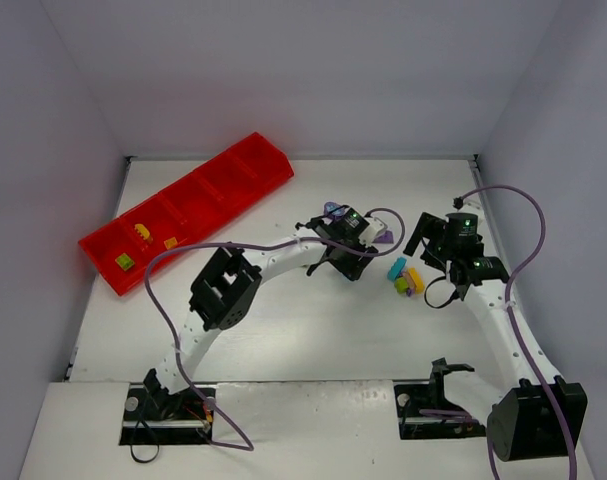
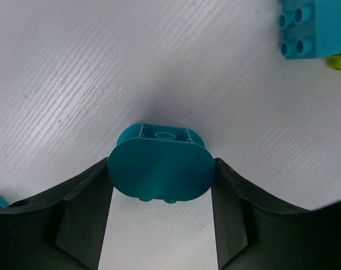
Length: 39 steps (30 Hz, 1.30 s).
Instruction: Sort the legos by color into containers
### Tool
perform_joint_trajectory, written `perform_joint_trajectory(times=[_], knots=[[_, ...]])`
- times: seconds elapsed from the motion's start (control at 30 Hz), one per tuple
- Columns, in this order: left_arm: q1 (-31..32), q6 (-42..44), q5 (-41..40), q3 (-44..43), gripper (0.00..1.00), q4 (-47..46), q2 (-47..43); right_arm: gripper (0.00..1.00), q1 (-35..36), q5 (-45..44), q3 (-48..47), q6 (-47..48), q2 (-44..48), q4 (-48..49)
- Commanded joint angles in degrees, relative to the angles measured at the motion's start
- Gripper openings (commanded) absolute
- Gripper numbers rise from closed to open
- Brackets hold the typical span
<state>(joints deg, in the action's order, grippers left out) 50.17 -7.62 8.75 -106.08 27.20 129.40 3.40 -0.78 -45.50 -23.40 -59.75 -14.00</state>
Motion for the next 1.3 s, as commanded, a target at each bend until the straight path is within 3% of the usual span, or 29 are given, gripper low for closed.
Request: perform_joint_trajectory(times=[0.0,0.17,0.37,0.67,0.93,1.07,1.1,1.27], knots=[[-1.7,0.0,-0.8,0.0,0.37,-2.6,-10.7,0.93,-0.3,0.2,-0.9,-0.2,0.5,1.8],[-6.3,-1.3,-6.9,2.1,0.36,-0.1,-19.6,0.92,-0.3,0.2,-2.0,0.0,0.3,1.8],[-18.3,-1.2,-14.0,4.5,0.37,3.2,-24.8,0.93,-0.2,4.9,-4.1,0.5,-1.0,2.0],[-36.2,-3.0,-17.8,4.2,0.38,4.3,-21.2,0.92,-0.1,6.7,-4.2,0.9,-1.8,2.5],[-44.0,-4.9,-19.5,1.8,0.39,5.4,-15.4,0.93,-0.1,8.0,-3.8,1.0,-0.7,2.5],[-45.7,-6.0,-19.6,1.6,0.48,5.8,-14.0,0.93,-0.2,8.2,-3.2,1.1,0.2,2.5],[-45.8,-6.1,-19.3,1.7,0.57,5.6,-13.9,0.93,-0.2,8.2,-3.1,1.2,0.3,2.4],[-45.6,-7.8,-16.9,0.5,0.72,5.3,-14.1,0.93,-0.3,8.0,-2.8,1.8,0.1,2.2]])
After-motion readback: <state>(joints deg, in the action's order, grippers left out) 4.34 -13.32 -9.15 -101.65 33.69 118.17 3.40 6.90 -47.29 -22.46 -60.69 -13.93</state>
